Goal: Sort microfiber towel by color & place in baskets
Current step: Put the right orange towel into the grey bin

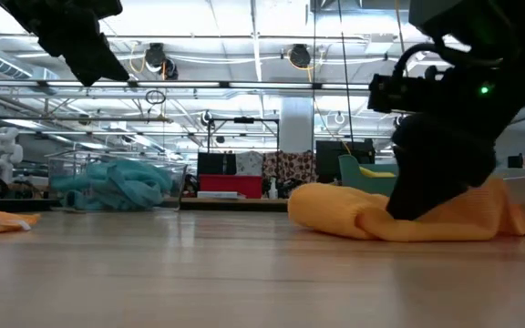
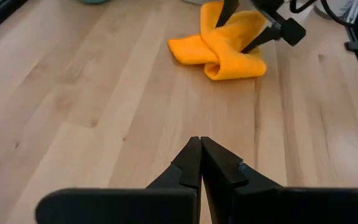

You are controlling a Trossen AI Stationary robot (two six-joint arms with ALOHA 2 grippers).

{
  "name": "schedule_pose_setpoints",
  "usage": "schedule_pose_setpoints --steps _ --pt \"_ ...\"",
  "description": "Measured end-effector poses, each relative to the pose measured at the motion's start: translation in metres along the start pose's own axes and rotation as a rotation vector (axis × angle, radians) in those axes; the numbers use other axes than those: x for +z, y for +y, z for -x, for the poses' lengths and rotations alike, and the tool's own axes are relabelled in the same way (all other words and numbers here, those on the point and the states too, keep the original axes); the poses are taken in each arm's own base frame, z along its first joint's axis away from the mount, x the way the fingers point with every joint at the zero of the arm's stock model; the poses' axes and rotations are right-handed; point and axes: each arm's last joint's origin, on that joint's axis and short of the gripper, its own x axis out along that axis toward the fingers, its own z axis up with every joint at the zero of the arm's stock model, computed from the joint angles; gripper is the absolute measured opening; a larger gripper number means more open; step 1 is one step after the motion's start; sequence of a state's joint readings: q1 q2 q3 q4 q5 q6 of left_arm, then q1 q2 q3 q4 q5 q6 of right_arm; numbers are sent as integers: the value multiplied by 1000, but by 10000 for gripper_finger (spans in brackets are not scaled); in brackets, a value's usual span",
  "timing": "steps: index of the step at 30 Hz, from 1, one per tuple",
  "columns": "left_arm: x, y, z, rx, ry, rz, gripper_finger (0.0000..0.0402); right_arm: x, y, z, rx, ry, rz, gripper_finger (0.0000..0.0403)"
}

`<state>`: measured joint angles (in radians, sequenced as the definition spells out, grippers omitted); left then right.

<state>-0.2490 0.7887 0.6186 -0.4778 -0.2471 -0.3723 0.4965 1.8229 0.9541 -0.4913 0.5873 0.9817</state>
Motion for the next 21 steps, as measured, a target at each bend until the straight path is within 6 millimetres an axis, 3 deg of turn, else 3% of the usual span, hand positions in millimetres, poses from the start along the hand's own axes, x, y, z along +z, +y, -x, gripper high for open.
schedule_pose_setpoints --steps 5,13,16,21 --pt "-4 -9 -9 12 35 -26 13 -5 -1 -6 32 -28 -1 239" --pt "-6 -23 -33 12 55 -55 13 3 7 -1 74 -25 122 23" --pt "-9 -27 -42 15 82 -68 13 16 11 13 68 -13 167 22" --pt "-14 -31 -49 19 120 -67 13 46 7 61 -48 53 227 22"
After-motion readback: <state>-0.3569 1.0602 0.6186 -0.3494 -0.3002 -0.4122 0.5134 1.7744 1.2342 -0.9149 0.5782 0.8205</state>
